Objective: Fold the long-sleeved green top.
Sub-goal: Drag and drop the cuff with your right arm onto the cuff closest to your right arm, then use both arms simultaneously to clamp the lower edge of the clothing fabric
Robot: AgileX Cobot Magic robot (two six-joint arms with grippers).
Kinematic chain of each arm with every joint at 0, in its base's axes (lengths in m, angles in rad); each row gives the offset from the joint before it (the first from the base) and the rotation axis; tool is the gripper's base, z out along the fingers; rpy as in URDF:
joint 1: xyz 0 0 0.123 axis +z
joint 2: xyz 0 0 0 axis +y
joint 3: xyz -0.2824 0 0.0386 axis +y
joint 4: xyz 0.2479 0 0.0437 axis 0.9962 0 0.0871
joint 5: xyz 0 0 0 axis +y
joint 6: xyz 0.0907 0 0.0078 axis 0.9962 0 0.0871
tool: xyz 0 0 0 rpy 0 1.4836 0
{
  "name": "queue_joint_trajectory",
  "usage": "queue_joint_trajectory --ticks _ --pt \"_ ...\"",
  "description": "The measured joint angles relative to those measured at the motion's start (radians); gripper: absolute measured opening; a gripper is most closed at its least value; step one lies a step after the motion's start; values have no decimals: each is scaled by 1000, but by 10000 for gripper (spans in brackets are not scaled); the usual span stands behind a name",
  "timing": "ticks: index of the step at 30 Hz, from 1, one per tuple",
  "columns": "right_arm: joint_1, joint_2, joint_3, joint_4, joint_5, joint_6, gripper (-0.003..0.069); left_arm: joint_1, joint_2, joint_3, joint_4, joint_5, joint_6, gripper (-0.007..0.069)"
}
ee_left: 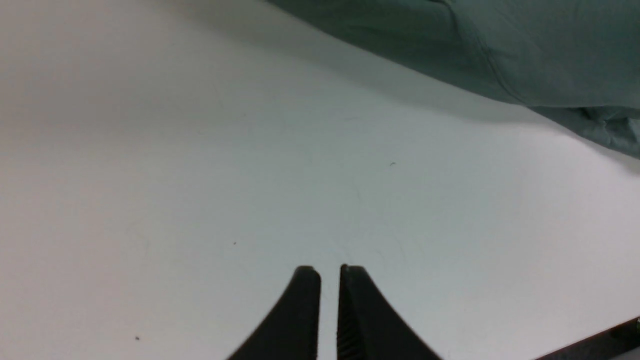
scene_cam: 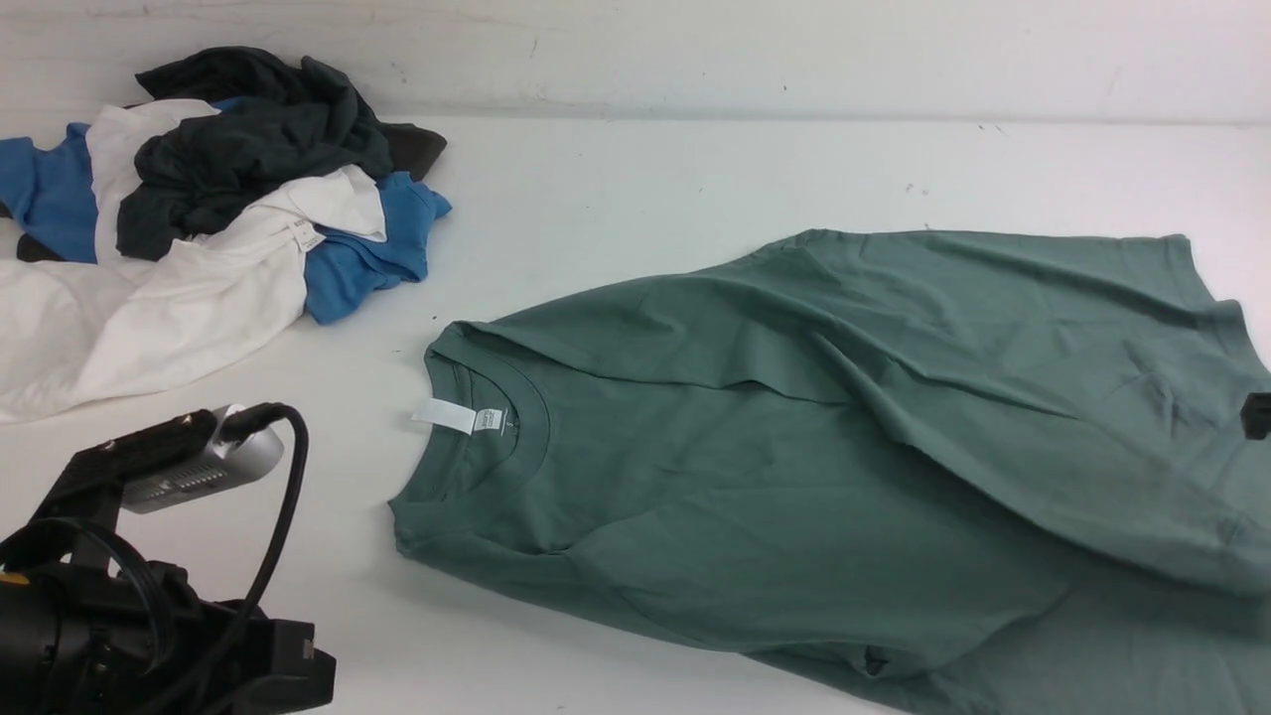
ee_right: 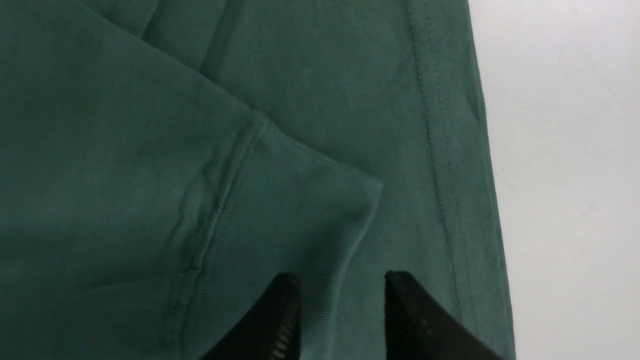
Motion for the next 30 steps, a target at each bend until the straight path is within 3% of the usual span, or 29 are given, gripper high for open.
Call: queue_joint_trajectory --ticks 4,6,12,18,30 --pt "0 -10 -65 17 22 0 390 0 0 -57 -1 2 0 110" --pt "-1 -51 -66 83 23 -21 419 0 0 -116 -2 4 -1 138" --pt "-1 -273 61 270 33 -106 415 0 25 -221 7 70 -51 157" --pt "-1 -513 230 309 50 -127 398 -10 150 -302 82 136 -141 157" --pt "-1 -627 293 320 57 -127 391 -377 471 -598 313 159 -254 165"
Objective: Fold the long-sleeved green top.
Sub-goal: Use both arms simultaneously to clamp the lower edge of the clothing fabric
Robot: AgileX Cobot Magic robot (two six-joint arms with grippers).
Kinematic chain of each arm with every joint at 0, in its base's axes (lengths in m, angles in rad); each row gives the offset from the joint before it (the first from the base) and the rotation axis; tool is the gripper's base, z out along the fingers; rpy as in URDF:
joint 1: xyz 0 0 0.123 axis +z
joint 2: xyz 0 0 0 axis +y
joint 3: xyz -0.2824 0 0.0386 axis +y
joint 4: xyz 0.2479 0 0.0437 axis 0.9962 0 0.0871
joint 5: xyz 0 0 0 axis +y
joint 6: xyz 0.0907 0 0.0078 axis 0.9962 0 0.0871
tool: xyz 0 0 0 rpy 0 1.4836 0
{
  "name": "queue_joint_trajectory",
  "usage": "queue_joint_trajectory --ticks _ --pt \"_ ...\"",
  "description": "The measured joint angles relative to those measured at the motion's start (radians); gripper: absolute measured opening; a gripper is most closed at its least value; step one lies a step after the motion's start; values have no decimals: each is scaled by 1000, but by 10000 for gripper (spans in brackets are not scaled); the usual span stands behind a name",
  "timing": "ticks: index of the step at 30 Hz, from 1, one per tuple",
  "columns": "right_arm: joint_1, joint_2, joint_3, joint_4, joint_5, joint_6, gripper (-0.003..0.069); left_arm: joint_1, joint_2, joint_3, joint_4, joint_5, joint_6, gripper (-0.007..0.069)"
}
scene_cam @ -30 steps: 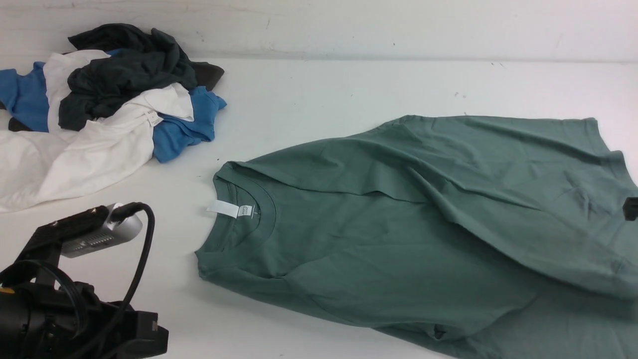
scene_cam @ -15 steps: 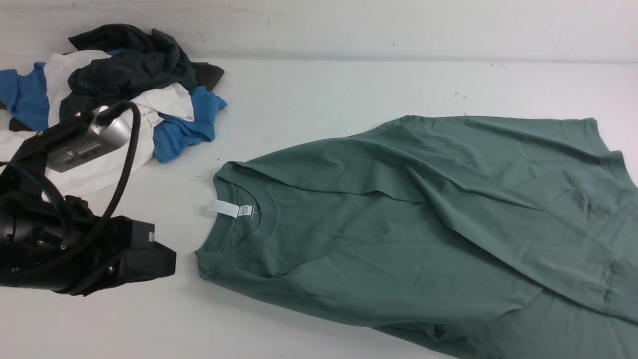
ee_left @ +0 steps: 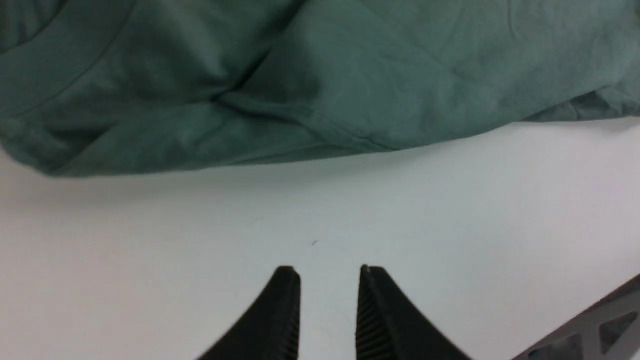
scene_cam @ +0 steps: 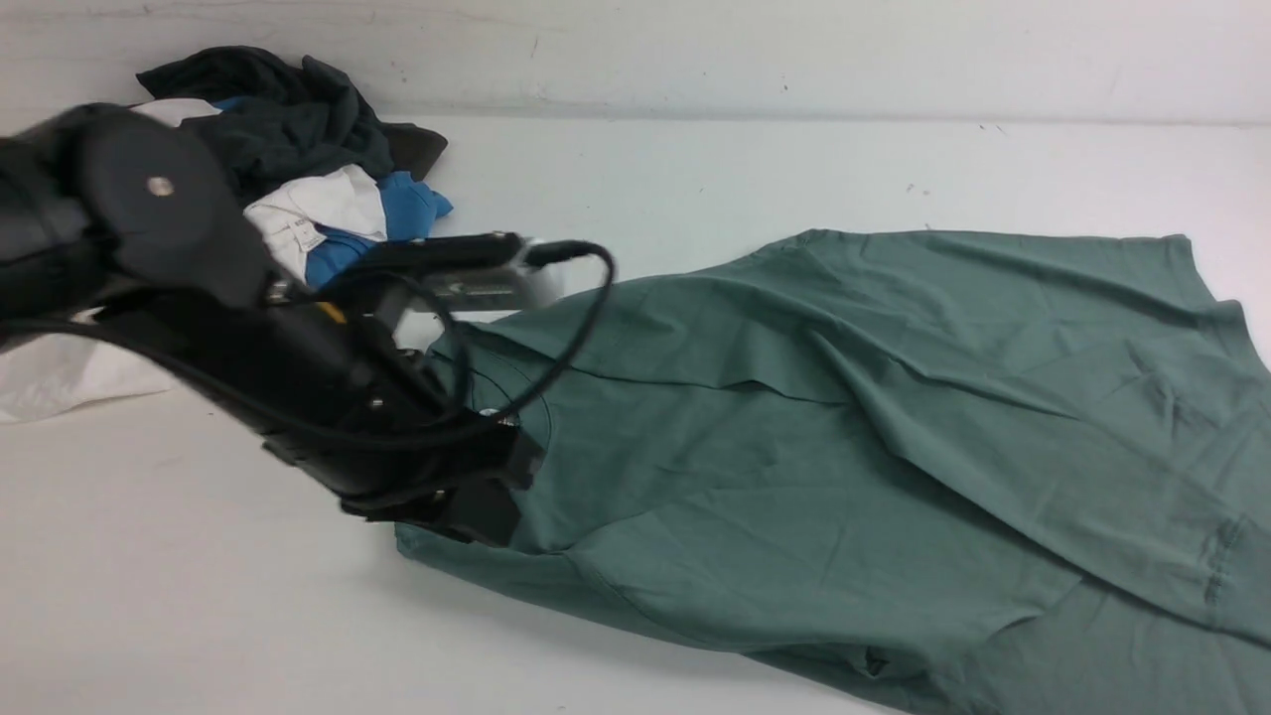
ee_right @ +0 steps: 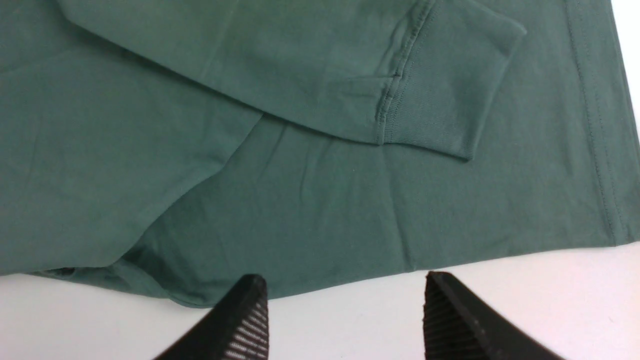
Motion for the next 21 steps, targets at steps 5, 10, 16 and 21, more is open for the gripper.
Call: queue_joint_trajectory --ticks 5,10,16,21 --pt "0 0 0 0 -2 0 391 -115 117 -102 123 -7 -78 209" --pt "0 0 0 9 -18 0 391 -166 216 -132 167 -69 -91 300" --pt "0 0 0 11 -33 0 391 -176 299 -134 174 -99 -92 368" --pt "0 0 0 14 -38 0 391 -176 359 -134 174 -134 -93 375"
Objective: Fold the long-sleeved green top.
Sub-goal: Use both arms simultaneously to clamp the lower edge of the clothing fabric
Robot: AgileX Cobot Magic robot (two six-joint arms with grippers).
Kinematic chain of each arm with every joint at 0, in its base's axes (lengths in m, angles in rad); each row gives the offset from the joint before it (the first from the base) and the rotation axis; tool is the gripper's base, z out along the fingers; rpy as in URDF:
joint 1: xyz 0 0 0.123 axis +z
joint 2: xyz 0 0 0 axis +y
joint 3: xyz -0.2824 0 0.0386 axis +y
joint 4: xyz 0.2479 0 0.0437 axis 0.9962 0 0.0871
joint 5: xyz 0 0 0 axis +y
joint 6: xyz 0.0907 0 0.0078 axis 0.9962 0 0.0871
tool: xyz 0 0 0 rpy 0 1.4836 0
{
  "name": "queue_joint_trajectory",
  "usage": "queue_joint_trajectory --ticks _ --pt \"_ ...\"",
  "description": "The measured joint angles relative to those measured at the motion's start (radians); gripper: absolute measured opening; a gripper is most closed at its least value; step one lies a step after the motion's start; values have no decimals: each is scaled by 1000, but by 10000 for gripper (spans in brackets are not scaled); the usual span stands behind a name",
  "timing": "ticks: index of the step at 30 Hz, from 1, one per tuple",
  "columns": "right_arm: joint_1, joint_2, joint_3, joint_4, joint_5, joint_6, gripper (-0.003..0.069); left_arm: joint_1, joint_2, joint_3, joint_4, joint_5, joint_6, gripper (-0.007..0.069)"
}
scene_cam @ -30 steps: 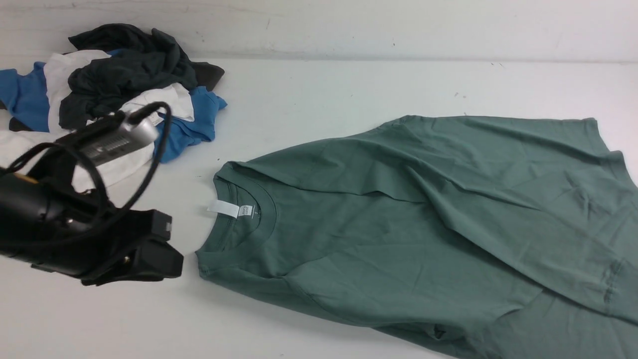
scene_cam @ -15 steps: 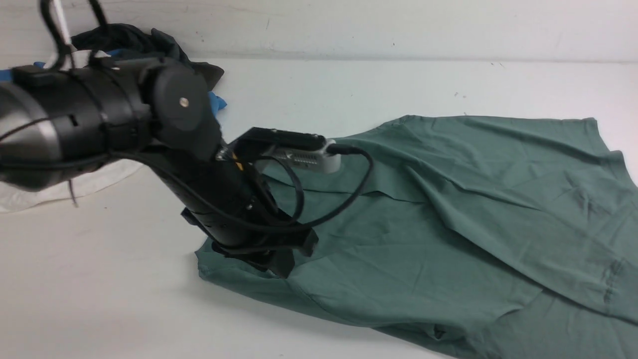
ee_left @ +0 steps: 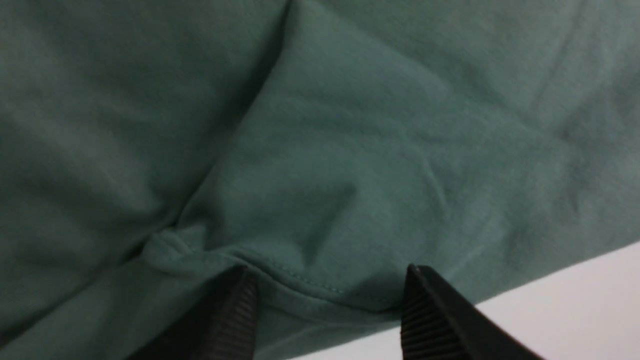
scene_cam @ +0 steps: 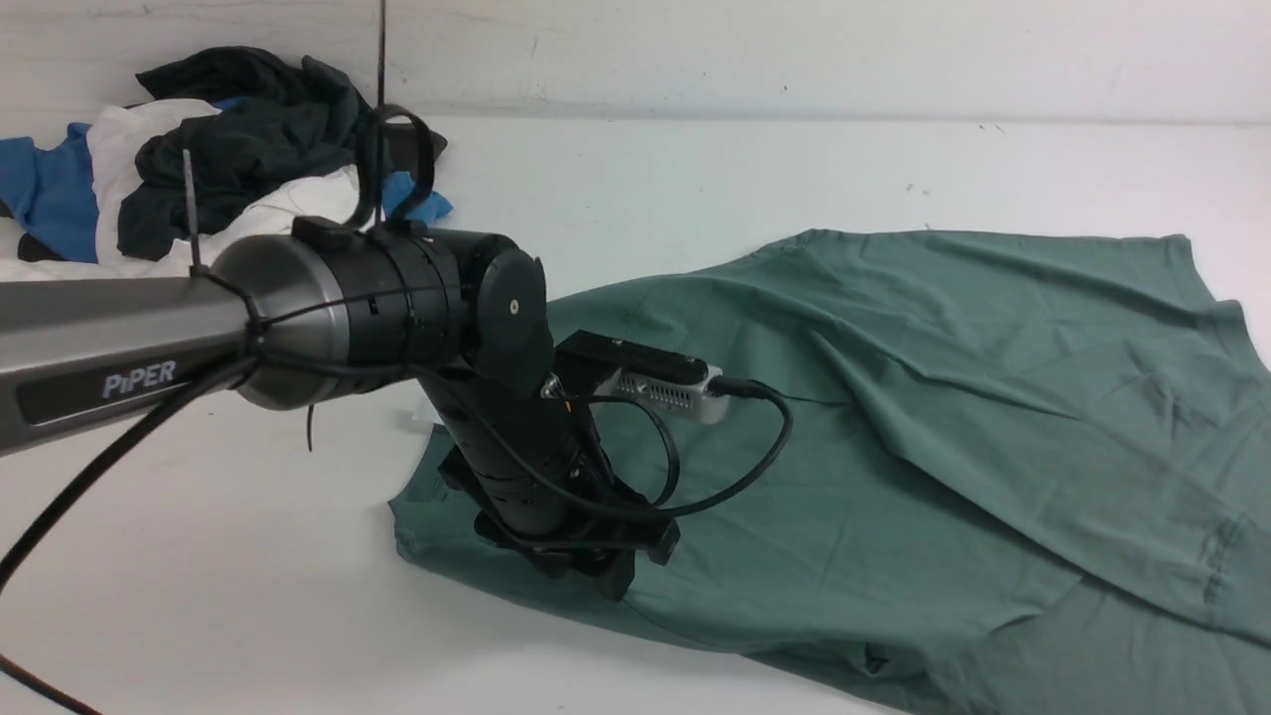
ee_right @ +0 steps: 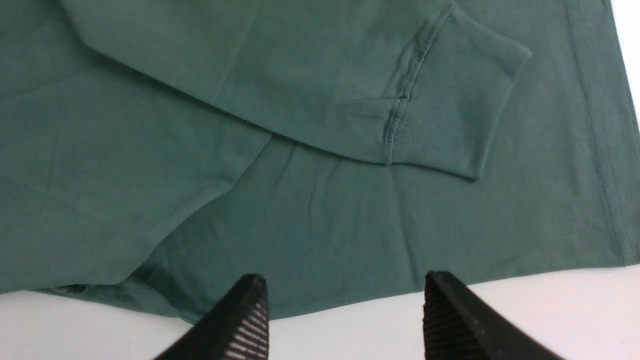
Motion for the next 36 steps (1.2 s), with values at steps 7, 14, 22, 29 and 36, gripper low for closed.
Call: queue_joint_trajectory --ticks 7,14,22,29,36 --pt "0 0 0 11 0 -7 391 0 43 0 1 12 0 201" --pt "31 0 0 35 30 -10 391 37 46 4 23 89 0 -1" --pt "239 0 0 21 30 -10 391 177 -34 187 24 79 13 -1" --pt "332 0 0 -2 30 -10 391 262 -260 238 -3 96 18 -1" --pt "337 0 0 -10 22 -10 391 236 -323 240 -42 115 -29 34"
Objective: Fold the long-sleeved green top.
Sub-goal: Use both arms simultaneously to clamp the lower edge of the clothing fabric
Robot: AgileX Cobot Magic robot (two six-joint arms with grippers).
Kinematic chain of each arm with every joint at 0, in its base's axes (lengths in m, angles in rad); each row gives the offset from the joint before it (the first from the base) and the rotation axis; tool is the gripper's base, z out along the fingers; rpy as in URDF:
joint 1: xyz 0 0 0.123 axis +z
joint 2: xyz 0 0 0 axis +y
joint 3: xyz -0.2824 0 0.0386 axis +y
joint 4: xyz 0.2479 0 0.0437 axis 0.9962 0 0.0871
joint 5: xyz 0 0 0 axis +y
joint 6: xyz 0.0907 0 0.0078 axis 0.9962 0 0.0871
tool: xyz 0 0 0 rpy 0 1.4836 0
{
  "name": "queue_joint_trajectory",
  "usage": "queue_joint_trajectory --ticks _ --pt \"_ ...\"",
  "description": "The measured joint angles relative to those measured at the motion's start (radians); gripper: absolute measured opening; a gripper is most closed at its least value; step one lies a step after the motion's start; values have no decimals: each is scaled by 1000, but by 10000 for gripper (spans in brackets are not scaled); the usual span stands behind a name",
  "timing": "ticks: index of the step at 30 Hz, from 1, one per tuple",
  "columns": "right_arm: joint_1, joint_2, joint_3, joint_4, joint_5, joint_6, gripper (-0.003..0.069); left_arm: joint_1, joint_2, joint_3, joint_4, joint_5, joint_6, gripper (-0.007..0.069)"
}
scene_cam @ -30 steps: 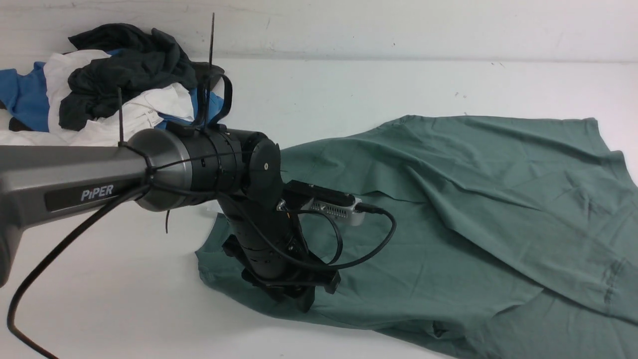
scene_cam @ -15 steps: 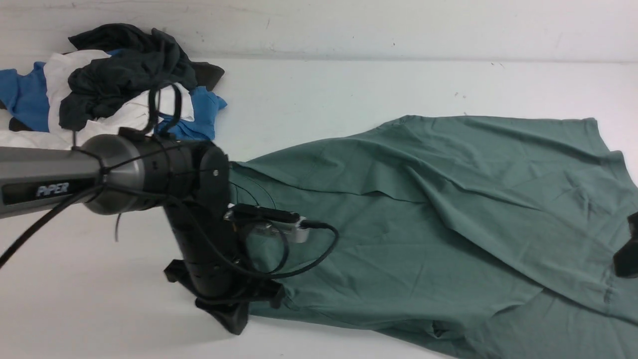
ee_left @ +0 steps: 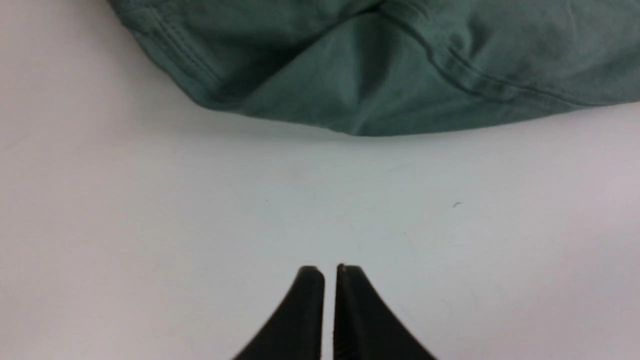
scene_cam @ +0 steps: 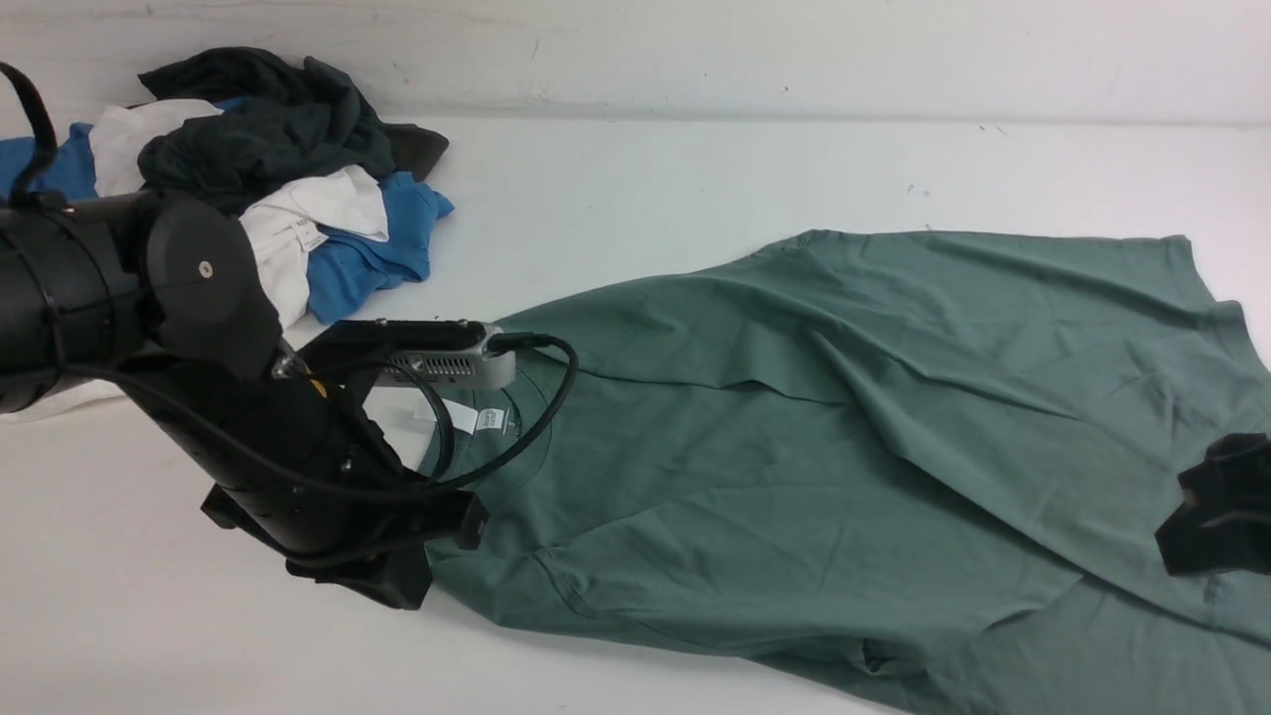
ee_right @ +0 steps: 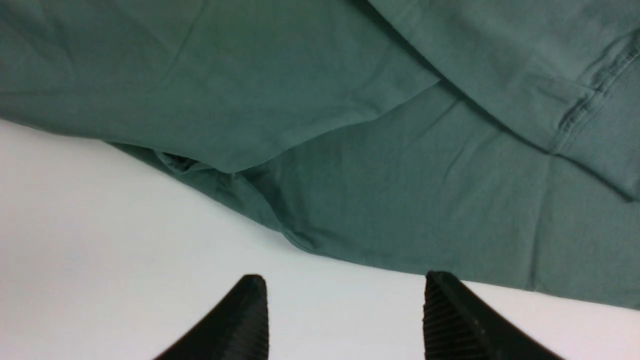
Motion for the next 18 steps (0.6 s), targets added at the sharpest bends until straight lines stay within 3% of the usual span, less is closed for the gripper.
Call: queue_joint_trajectory --ticks 7,13,18 --pt "0 0 1 -6 -21 0 391 -9 46 4 9 -64 -272 211" --pt "0 0 2 -10 -34 0 391 -9 107 4 13 -177 -347 391" --pt "0 0 2 -9 -52 0 391 -9 169 4 1 -230 -381 454"
